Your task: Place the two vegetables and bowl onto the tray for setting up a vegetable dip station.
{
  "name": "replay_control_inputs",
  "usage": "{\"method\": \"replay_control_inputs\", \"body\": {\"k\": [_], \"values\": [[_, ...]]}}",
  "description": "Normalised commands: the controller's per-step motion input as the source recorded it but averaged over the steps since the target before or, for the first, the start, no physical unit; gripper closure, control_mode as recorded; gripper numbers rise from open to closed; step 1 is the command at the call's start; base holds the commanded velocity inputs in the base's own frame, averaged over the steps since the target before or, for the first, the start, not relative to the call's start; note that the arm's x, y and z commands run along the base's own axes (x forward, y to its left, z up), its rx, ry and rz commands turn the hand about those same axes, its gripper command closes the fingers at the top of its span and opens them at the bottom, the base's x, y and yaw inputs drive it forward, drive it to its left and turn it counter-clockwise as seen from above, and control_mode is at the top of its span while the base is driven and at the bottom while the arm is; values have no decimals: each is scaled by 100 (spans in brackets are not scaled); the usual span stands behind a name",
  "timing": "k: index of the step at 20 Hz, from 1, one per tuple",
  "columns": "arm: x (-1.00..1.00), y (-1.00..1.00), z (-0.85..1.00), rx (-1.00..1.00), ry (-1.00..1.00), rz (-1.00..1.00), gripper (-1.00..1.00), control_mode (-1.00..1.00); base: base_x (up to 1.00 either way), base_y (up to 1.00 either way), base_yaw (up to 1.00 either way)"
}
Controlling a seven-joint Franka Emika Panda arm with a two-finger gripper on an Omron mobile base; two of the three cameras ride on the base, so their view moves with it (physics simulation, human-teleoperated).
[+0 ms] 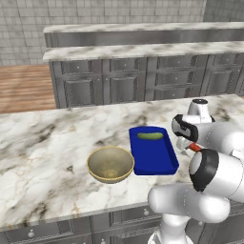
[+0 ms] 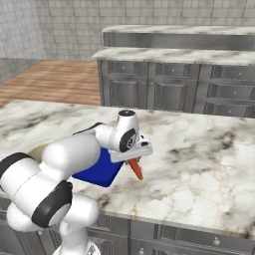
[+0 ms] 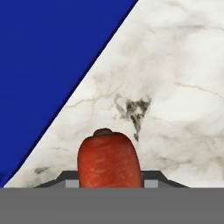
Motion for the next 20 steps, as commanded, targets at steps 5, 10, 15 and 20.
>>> {"method": "replay_control_inputs", "body": {"k": [5,10,15,20], "values": [[7,35,9,0,0,14,100,-100,0,0,0],[20,33,0,0,0,15,100,-100,0,0,0],[31,35,0,0,0,14,100,-100,0,0,0],[36,30,0,0,0,14,100,-100,0,0,0]]}}
